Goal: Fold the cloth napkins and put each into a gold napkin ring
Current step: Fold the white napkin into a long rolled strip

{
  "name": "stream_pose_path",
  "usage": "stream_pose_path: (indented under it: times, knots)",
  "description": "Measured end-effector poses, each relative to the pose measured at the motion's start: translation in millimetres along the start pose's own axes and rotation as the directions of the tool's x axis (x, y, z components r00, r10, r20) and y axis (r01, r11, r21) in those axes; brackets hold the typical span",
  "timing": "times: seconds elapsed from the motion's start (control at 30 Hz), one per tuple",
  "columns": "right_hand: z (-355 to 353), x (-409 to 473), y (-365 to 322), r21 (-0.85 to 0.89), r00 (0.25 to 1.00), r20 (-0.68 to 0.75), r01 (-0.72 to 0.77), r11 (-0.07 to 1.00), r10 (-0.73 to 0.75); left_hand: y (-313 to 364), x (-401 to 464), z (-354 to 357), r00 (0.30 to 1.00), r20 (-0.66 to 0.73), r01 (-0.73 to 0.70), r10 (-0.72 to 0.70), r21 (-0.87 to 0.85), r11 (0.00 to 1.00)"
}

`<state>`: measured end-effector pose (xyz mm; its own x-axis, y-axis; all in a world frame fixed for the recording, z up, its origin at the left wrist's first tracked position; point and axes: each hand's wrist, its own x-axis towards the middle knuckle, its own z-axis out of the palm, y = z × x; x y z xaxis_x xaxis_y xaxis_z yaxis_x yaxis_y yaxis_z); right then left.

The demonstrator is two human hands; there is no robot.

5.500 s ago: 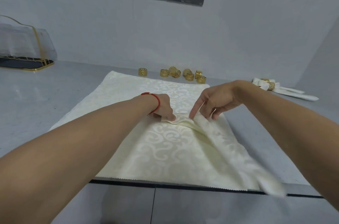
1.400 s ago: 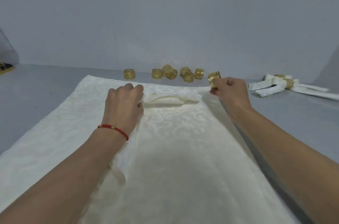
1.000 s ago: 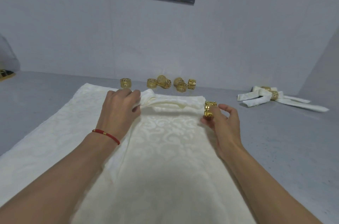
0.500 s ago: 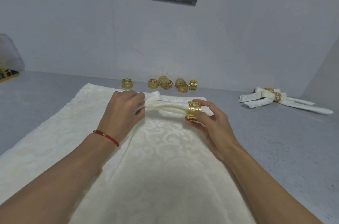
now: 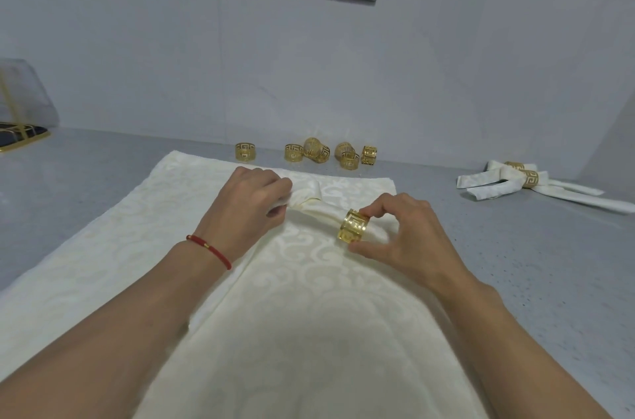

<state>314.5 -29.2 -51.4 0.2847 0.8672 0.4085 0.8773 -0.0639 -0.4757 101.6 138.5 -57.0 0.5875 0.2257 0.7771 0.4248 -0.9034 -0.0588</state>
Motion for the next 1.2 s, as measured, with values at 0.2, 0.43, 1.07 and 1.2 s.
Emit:
stream_pose_path:
  times: [0.2,0.43,1.07,1.2]
  knots:
    - [8.9,-2.7,-26.0,-0.091,0.988,-0.123,0.079,0.993,-0.090,16.6,1.1,1.4,0.996,0.029,-0.082,0.083,-0.044,0.996]
    - [13.5,-2.3,-26.6,0.173,0.995,-0.087,-0.024,0.985,0.039,24.9,0.1,2.4,0.994,-0.015,-0.107,0.106,-0.101,0.989]
    - [5.3,3.4,-21.9,0.629,0.985,0.041,-0.158,0.762,0.170,27.0,3.2,-4.6,0.986,-0.149,-0.093,0.076,-0.105,0.990]
    - [2.8,5.1,-17.4,0.673,0.961,0.080,-0.247,0.697,0.264,28.4,3.4,-3.3,0.985,-0.117,-0.141,0.130,-0.095,0.985]
